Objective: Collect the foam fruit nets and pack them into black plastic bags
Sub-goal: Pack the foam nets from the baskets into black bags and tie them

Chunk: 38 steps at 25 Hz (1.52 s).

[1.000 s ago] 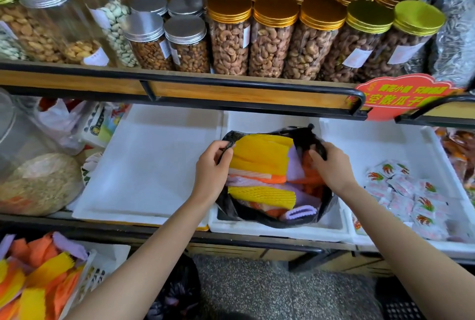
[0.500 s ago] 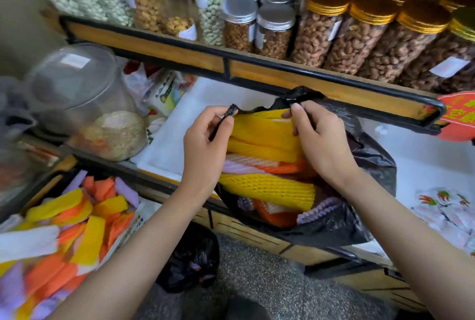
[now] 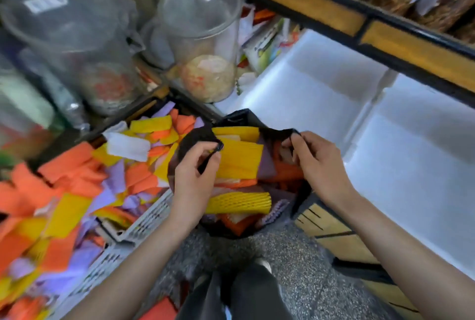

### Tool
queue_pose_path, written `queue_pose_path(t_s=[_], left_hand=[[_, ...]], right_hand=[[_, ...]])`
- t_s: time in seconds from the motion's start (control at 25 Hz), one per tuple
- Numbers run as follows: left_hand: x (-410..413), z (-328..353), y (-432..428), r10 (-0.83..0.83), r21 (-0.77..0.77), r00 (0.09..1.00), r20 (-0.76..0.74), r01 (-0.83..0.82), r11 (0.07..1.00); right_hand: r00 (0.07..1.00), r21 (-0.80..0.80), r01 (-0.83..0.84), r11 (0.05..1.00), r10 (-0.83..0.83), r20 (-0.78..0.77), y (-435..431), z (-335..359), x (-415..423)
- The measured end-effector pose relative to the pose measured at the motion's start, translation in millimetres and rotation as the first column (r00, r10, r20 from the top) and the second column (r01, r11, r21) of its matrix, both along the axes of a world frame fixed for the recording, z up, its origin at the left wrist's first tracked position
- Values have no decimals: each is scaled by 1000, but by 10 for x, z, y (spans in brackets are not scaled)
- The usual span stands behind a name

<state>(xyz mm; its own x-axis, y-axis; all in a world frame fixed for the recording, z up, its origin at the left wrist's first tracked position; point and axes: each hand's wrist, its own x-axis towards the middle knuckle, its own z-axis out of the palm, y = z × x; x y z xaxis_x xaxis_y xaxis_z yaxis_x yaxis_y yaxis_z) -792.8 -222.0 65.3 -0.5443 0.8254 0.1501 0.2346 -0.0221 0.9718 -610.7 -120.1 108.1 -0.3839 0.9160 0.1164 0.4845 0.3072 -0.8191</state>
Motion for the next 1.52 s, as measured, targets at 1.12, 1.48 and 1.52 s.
queue_pose_path(t_s=[1.12, 1.48, 1.52], left_hand=[[-724, -4185, -1702, 471, -925, 882, 10, -171, 340], [-1466, -3166, -1613, 490, -559, 806, -331, -586, 586], [-1609, -3008, -1608, 527, -496, 761, -378, -647, 579]], right_hand=[[146, -770, -305, 560, 827, 543, -400, -4508, -1534], [339, -223, -866, 447, 854, 395, -407, -3516, -2685], [393, -121, -880, 460, 847, 358, -451, -3403, -2881]])
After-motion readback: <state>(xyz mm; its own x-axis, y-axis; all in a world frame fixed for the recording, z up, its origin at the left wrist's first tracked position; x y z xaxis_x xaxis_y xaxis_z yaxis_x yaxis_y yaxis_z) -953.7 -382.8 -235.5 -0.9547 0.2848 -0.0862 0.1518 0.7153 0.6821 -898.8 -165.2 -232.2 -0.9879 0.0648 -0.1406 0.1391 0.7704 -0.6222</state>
